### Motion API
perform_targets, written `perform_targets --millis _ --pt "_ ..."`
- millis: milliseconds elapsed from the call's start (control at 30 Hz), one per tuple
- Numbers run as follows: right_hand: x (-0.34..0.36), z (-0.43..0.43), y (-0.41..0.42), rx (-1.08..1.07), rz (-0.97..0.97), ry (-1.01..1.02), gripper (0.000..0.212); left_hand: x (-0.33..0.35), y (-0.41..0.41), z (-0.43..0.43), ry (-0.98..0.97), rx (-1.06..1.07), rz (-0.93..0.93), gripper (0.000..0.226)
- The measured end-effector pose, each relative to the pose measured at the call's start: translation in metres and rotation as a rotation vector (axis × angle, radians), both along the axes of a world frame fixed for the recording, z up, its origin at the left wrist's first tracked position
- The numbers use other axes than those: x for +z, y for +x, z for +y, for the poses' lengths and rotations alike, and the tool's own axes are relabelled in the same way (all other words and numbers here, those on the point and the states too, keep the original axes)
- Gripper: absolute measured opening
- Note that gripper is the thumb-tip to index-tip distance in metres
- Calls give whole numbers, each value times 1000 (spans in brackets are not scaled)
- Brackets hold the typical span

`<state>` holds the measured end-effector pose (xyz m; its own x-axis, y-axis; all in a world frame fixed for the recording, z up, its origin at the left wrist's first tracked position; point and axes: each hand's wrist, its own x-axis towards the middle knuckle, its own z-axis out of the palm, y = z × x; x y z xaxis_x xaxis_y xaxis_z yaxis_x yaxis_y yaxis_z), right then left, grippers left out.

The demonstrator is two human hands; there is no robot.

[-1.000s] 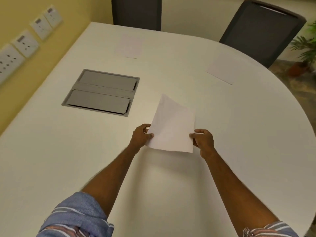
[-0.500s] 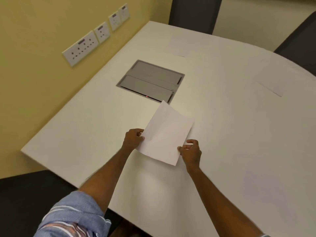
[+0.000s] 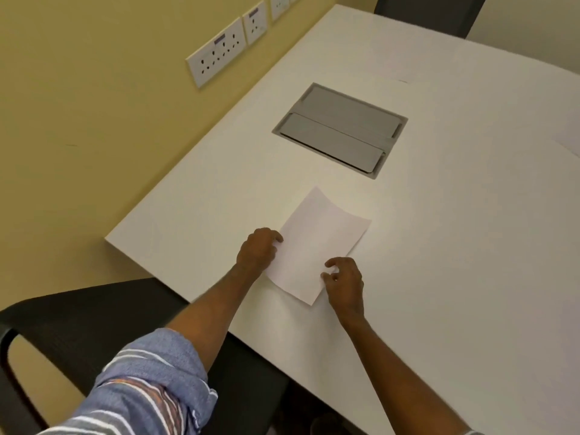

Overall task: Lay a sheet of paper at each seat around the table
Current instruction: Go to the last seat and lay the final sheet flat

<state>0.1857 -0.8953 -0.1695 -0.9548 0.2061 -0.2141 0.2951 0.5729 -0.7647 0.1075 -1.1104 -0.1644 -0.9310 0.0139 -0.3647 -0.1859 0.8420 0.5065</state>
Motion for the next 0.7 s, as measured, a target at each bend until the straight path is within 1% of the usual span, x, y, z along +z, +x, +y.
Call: perform_targets --millis 100,167,200,367,500,567,633,700 --pt "-11 -33 -7 75 -25 40 16 -14 -2 -26 -94 -95 1 44" --pt "-22 -63 -13 122 -47 55 17 -25 -7 -55 -109 -88 -24 47" --pt "-21 -64 -14 145 -54 70 18 -22 -9 -56 -124 -95 -29 48" --pt "-47 -108 -19 229 -66 131 21 -36 -24 -100 -266 -177 -99 62" --pt "-50 -117 -25 276 -58 252 22 -46 -26 -117 -382 -258 -12 63" --pt "-51 -122 -26 285 -72 362 22 -55 -24 -121 -371 -295 6 68" --pt "-50 -122 -27 295 -56 489 22 -58 -19 -119 -320 -298 -9 77" --pt "-53 -123 -29 314 -12 556 24 -59 -13 -113 -268 -280 -11 83"
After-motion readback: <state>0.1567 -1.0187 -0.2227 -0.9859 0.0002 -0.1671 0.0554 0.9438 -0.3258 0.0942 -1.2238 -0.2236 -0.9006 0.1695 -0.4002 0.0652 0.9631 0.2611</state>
